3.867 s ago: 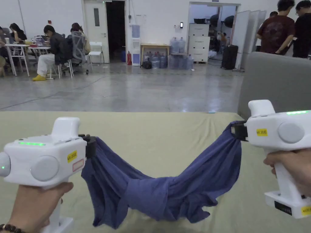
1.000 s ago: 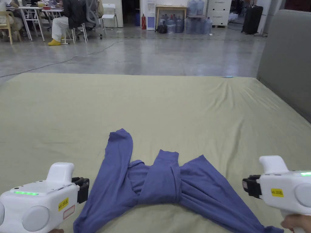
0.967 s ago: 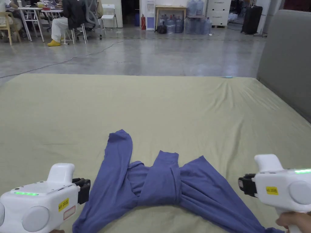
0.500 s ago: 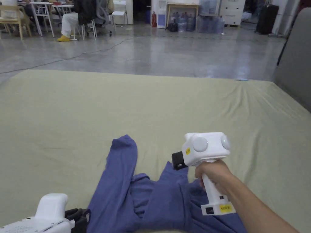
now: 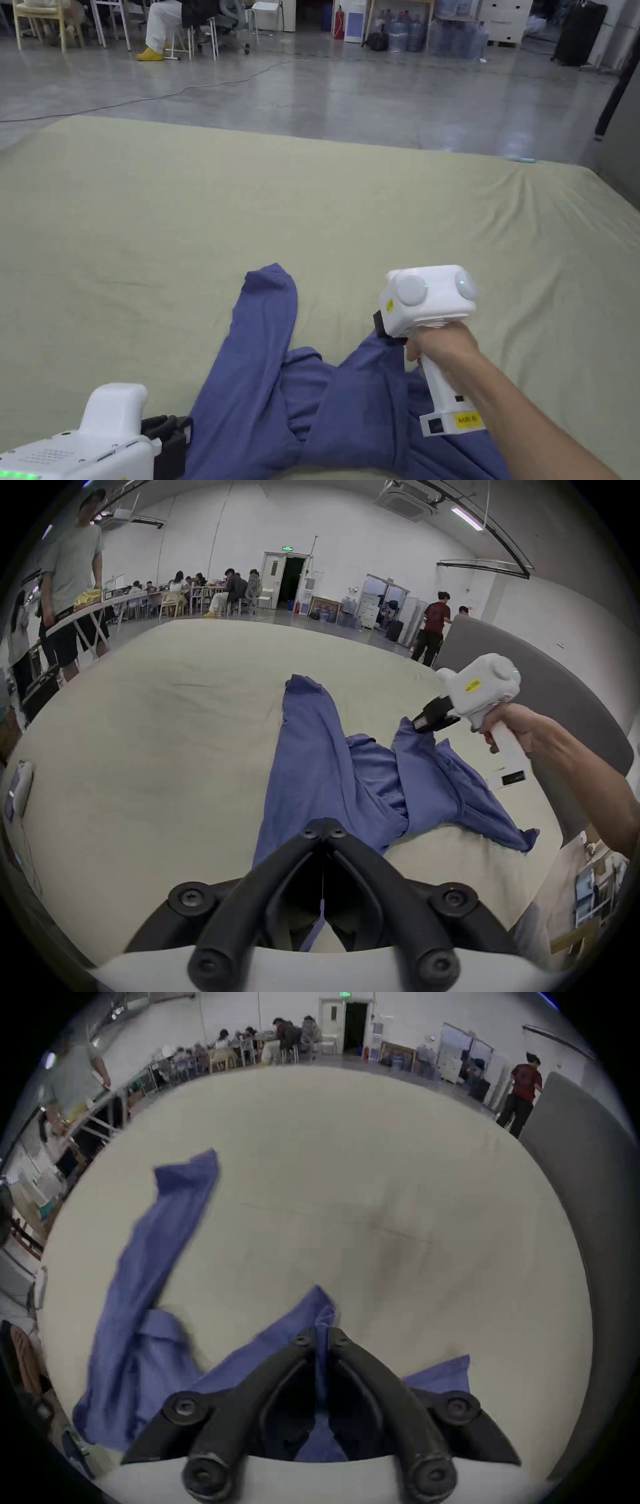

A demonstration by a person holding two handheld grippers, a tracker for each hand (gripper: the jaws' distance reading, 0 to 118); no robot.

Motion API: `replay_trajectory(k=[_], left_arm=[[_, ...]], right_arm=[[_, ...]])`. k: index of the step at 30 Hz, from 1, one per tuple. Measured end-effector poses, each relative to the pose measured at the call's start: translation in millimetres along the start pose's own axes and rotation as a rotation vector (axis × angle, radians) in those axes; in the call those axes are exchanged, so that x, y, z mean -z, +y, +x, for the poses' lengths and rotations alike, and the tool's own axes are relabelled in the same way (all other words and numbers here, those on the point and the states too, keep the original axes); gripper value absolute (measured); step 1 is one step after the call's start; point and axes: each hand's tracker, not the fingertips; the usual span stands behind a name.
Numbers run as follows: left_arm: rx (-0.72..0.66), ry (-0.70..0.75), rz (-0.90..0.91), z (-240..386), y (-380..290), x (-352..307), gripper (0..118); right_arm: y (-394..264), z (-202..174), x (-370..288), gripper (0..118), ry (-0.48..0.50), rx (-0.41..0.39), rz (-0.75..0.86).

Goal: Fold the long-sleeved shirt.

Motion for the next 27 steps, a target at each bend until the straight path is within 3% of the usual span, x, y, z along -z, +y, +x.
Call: replay_trajectory(k=[6, 10, 14, 20, 21, 22, 24, 27], left_arm=[[0.003, -0.018, 0.015, 6, 2, -5, 0], [0.016, -0.039, 0.025, 13, -3, -18, 0], [0.029, -0.041, 0.019, 17, -9, -22, 0], [0.033, -0.044, 0.004, 21, -17, -25, 0], [0.040, -0.043, 0.000, 22, -17, -26, 0], [0.045, -0.040, -0.003, 23, -17, -27, 0], [0.052, -0.035, -0.006, 23, -16, -28, 0], [0.055, -0.034, 0.004, 27, -14, -30, 0]], right_arm=[[-50, -5, -114, 0, 0.063, -0.075, 0.174], [-111, 9, -171, 0, 0.200, -0.087, 0.222], [-203, 12, -205, 0, 0.275, -0.094, 0.121], [-289, 3, -171, 4, 0.257, -0.121, -0.107], [-292, 4, -169, 13, 0.245, -0.114, -0.113], [-292, 6, -173, 31, 0.247, -0.120, -0.096], [-285, 17, -186, 81, 0.236, -0.102, 0.001], [-266, 37, -217, 82, 0.180, -0.065, 0.167]])
